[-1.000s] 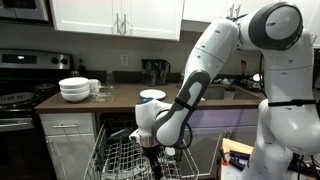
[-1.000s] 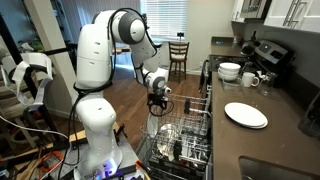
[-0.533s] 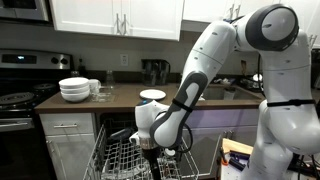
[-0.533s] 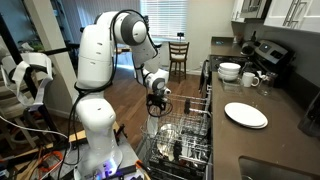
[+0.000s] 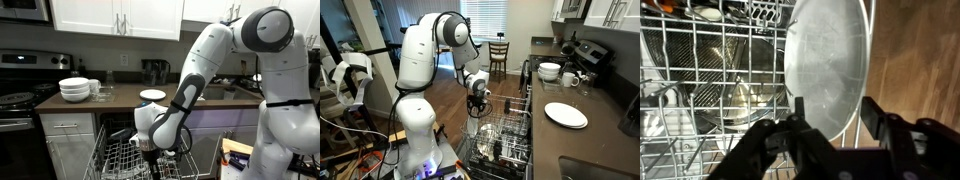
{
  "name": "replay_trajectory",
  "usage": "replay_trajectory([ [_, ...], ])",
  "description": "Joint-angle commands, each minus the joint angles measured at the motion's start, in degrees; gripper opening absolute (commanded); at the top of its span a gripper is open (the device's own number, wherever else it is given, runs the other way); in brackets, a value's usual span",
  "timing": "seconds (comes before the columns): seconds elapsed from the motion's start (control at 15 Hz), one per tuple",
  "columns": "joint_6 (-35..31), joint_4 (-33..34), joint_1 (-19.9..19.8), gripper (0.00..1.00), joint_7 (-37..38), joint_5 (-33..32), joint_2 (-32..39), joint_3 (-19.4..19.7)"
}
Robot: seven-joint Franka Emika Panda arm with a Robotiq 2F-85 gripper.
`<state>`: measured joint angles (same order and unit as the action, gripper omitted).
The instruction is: Take the two plates out of the dishwasher and stack them on the plate on the counter
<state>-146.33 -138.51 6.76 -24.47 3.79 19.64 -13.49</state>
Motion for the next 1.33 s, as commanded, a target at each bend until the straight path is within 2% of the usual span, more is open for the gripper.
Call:
replay_trajectory([
  [0.0,-0.9,0.6,-1.6,0.46,-0.6,1.4,1.1,-1.4],
  [0.07,-0.8,0.7,-1.7,0.46,-0.7,1.5,1.3,-1.5],
  [0.2,-0.5,0.8,-1.9,0.3,-1.0,1.8,1.5,-1.8],
  [0.33,-0.2,0.9,-2.5,0.21,-1.5,2.2,1.7,-2.3],
  [0.4,-0.1,1.0,-2.7,0.1,-1.7,2.4,1.8,-2.5],
  [0.53,0.1,1.1,-3.3,0.0,-2.4,3.2,2.0,-3.2],
  [1.0,3.6,0.9,-7.8,0.02,-6.9,8.3,-0.5,-5.6],
  [1.27,8.8,1.0,-9.5,0.02,-10.1,10.7,-4.1,-5.7],
])
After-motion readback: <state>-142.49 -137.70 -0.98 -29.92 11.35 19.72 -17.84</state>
